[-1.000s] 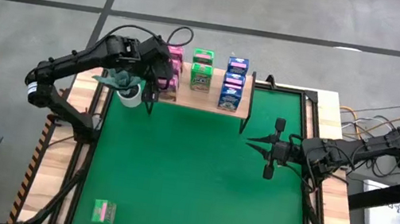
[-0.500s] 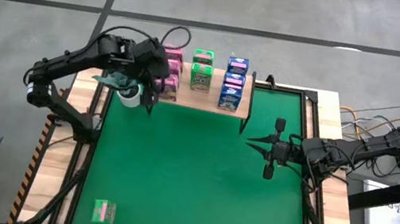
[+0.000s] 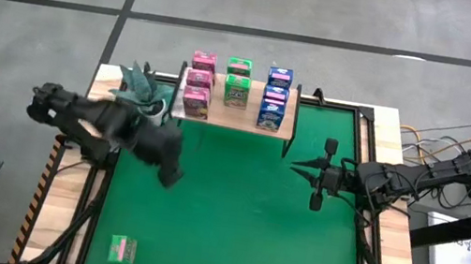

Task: Stack cereal on shelf
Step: Put the green cereal box on the shelf aligned with the other green cereal boxes

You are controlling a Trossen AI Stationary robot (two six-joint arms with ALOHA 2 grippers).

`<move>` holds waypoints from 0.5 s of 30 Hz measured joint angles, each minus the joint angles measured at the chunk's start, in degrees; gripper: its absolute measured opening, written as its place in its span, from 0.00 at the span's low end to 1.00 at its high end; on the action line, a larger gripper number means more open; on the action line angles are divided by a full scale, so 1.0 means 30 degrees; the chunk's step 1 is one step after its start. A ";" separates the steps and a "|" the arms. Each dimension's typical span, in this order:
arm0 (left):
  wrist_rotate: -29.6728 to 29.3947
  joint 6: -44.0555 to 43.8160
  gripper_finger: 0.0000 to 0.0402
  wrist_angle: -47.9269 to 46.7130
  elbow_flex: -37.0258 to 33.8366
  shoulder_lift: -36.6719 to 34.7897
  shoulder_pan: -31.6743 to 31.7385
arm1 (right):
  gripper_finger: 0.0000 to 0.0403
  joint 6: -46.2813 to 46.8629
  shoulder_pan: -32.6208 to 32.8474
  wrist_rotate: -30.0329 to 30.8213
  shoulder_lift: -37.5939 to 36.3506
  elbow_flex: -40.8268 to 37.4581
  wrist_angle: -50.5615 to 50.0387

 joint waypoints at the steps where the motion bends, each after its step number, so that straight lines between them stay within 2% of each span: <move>1: -0.0223 -0.1848 0.59 0.0007 -0.0305 0.0000 -0.1053 | 0.11 -0.0124 0.0000 0.0001 0.0000 0.0000 0.0099; 5: -0.1063 -0.8876 0.59 0.0002 -0.1440 0.0000 -0.4731 | 0.11 -0.0705 0.0000 -0.0005 0.0000 0.0000 0.0301; 9: -0.1110 -1.5643 0.59 0.0163 -0.2792 0.0013 -0.7847 | 0.11 -0.1235 0.0000 -0.0180 0.0000 0.0000 0.1134; 15: -0.1081 -2.3038 0.59 0.1479 -0.4243 0.0798 -1.1742 | 0.11 -0.1834 0.0000 -0.0661 0.0000 0.0000 0.1536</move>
